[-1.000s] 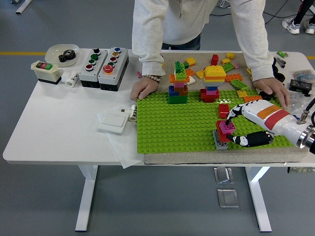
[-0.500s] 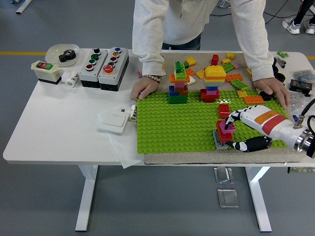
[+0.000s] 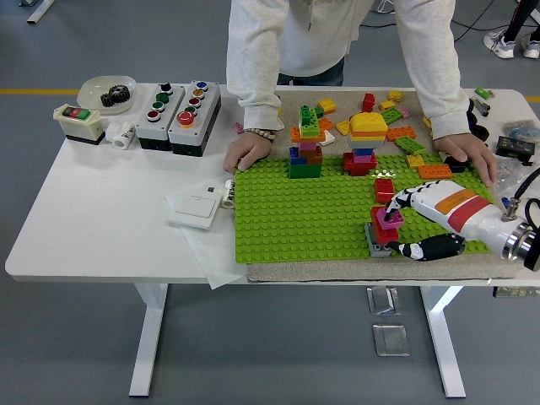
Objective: Pick up the brick,pile it on top of brick,press brick,pick up the brick,pile it on top of brick,press brick
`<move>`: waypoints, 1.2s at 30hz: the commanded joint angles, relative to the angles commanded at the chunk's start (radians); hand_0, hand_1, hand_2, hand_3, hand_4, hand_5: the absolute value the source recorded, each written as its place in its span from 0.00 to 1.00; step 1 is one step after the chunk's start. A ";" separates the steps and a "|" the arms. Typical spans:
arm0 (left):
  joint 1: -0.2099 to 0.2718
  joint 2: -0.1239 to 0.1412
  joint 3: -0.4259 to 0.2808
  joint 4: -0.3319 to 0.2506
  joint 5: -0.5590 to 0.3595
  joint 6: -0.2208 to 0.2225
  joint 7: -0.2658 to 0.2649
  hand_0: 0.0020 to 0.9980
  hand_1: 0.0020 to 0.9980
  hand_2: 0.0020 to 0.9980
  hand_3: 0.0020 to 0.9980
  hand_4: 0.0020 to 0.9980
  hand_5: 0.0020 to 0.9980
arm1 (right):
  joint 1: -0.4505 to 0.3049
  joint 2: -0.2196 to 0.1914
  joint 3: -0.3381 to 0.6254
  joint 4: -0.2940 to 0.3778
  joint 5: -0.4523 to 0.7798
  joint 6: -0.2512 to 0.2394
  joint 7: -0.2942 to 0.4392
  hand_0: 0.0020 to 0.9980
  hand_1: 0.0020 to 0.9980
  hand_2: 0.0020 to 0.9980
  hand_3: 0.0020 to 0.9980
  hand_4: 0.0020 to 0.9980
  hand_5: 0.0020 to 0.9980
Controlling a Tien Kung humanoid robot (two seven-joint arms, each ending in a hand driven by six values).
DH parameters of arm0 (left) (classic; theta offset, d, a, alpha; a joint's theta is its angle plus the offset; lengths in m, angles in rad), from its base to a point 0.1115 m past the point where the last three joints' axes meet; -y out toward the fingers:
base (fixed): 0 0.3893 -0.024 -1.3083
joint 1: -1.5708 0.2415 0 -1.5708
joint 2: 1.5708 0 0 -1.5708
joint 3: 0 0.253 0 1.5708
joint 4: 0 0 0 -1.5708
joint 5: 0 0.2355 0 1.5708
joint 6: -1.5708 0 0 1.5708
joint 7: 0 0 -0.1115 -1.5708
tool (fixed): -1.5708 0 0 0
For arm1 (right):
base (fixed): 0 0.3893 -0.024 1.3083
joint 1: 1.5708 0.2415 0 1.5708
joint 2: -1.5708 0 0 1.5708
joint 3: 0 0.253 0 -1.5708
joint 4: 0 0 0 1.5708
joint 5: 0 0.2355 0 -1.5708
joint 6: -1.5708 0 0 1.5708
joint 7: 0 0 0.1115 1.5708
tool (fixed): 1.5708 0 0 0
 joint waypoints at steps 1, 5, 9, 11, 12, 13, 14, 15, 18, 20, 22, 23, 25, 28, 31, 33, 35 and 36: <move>0.000 0.000 0.000 0.000 0.000 0.000 0.000 0.81 0.71 0.60 0.54 0.53 0.55 | 0.000 0.001 0.000 0.000 0.000 0.000 0.000 0.71 0.68 0.76 0.64 0.72 0.48; 0.000 0.000 0.002 0.000 -0.003 0.000 0.000 0.81 0.71 0.60 0.54 0.53 0.55 | 0.003 0.003 -0.004 -0.002 -0.006 0.002 -0.005 0.70 0.68 0.76 0.66 0.72 0.46; 0.000 0.000 0.005 0.000 -0.007 0.000 -0.001 0.81 0.71 0.60 0.54 0.53 0.55 | 0.002 0.007 -0.007 -0.008 -0.013 0.005 -0.009 0.70 0.68 0.76 0.66 0.72 0.46; 0.000 0.000 0.006 0.000 -0.008 -0.001 -0.001 0.81 0.71 0.60 0.54 0.53 0.55 | 0.001 0.009 -0.008 -0.009 -0.016 0.006 -0.011 0.69 0.67 0.76 0.67 0.71 0.45; 0.001 0.000 0.006 0.000 -0.007 -0.001 -0.001 0.81 0.71 0.60 0.54 0.53 0.55 | 0.001 0.009 -0.008 -0.010 -0.018 0.007 -0.012 0.69 0.67 0.76 0.67 0.71 0.45; 0.001 0.000 0.006 0.000 -0.007 -0.001 -0.001 0.81 0.71 0.60 0.54 0.53 0.55 | 0.001 0.009 -0.008 -0.011 -0.019 0.007 -0.012 0.69 0.67 0.76 0.67 0.71 0.45; 0.001 0.000 0.005 0.000 -0.006 -0.001 0.000 0.81 0.71 0.60 0.54 0.53 0.55 | 0.002 0.010 -0.009 -0.011 -0.020 0.007 -0.013 0.69 0.67 0.76 0.67 0.71 0.45; 0.001 0.000 0.005 0.000 -0.006 -0.001 0.000 0.81 0.71 0.60 0.54 0.53 0.55 | 0.002 0.011 -0.009 -0.012 -0.020 0.007 -0.014 0.69 0.67 0.76 0.67 0.71 0.45; 0.002 0.000 0.006 0.000 -0.007 -0.002 0.000 0.81 0.71 0.60 0.54 0.53 0.55 | 0.002 0.012 -0.010 -0.012 -0.023 0.008 -0.016 0.69 0.67 0.76 0.67 0.71 0.44; 0.002 0.000 0.008 0.000 -0.008 -0.002 0.000 0.81 0.71 0.60 0.54 0.53 0.55 | 0.002 0.012 -0.010 -0.011 -0.023 0.009 -0.017 0.69 0.67 0.76 0.67 0.71 0.44; 0.003 0.001 0.011 0.000 -0.011 -0.003 0.000 0.81 0.71 0.60 0.54 0.53 0.55 | 0.002 0.011 -0.010 -0.009 -0.024 0.009 -0.017 0.69 0.67 0.76 0.67 0.71 0.44; 0.003 0.001 0.011 0.000 -0.011 -0.003 0.000 0.81 0.71 0.60 0.54 0.53 0.55 | 0.002 0.011 -0.010 -0.008 -0.025 0.009 -0.017 0.68 0.67 0.76 0.68 0.70 0.43; 0.004 0.002 0.009 0.000 -0.010 -0.003 0.001 0.81 0.71 0.60 0.54 0.53 0.55 | 0.001 0.011 -0.011 -0.006 -0.025 0.009 -0.017 0.68 0.67 0.76 0.68 0.70 0.43; 0.005 0.002 0.014 0.000 -0.013 -0.004 0.000 0.81 0.71 0.60 0.54 0.53 0.55 | 0.000 0.011 -0.011 -0.001 -0.030 0.009 -0.018 0.68 0.67 0.76 0.68 0.70 0.43; 0.006 0.002 0.013 0.000 -0.012 -0.004 0.001 0.81 0.71 0.60 0.54 0.53 0.54 | -0.003 0.011 -0.013 0.007 -0.038 0.010 -0.020 0.67 0.67 0.76 0.68 0.70 0.42; 0.007 0.002 0.013 0.000 -0.011 -0.004 0.001 0.81 0.71 0.60 0.54 0.53 0.54 | -0.005 0.010 -0.015 0.015 -0.048 0.007 -0.021 0.67 0.67 0.76 0.68 0.70 0.42; 0.007 0.001 0.013 0.000 -0.011 -0.004 0.001 0.81 0.71 0.60 0.54 0.53 0.54 | -0.006 0.011 -0.015 0.018 -0.053 0.005 -0.022 0.67 0.67 0.76 0.69 0.70 0.41; 0.007 0.001 0.014 0.000 -0.011 -0.004 0.000 0.81 0.71 0.60 0.54 0.53 0.54 | -0.006 0.011 -0.016 0.019 -0.056 0.004 -0.022 0.67 0.67 0.76 0.69 0.70 0.41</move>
